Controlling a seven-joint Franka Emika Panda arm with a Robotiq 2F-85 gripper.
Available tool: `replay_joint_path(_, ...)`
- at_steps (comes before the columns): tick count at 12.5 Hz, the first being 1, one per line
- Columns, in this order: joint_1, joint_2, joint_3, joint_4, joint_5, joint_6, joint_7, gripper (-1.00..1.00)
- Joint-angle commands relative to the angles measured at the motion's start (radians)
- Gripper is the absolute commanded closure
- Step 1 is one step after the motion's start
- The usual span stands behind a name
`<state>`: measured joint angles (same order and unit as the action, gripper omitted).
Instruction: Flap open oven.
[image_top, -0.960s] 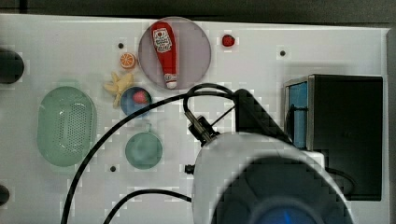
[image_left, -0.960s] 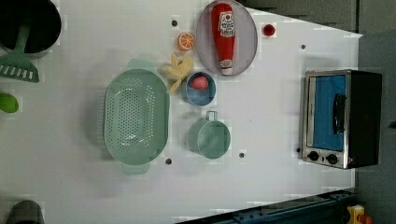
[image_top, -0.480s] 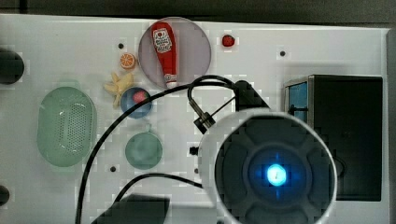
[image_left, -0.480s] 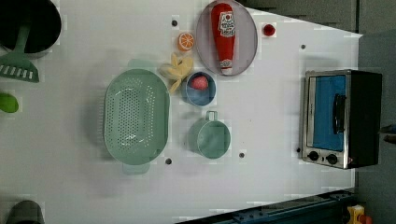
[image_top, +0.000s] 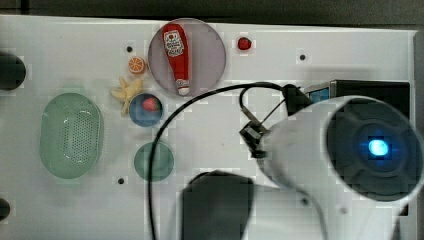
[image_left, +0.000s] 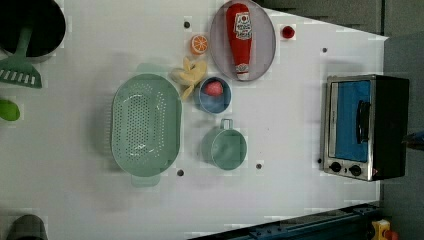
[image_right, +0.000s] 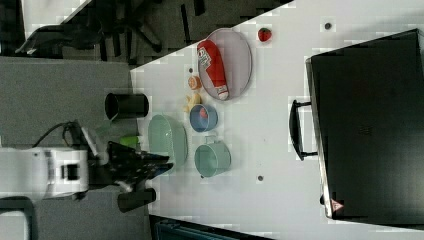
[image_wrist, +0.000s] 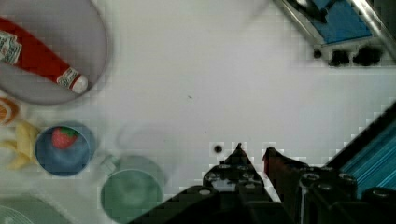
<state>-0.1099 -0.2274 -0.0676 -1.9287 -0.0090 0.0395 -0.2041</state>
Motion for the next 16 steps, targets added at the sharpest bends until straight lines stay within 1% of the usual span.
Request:
replay_joint_path(1, -0.013, 0.042, -0.085, -0.046, -0.033, 0.105, -0.392, 0.65)
replay_joint_path(4, -0.018, 0.076, -0.155, -0.121, -0.072, 0.277, -0.667, 0.65)
replay_joint_path(8, -0.021, 0.128, -0.249, -0.241, -0.074, 0.518, -0.841, 0.65)
replay_joint_path(10, -0.021, 0.166, -0.284, -0.282, -0.076, 0.659, -0.935, 0.65)
replay_joint_path(13, -0.021, 0.235, -0.314, -0.306, -0.076, 0.791, -0.970, 0.65)
replay_joint_path(16, -0.021, 0.307, -0.325, -0.310, -0.076, 0.801, -0.971, 0.65)
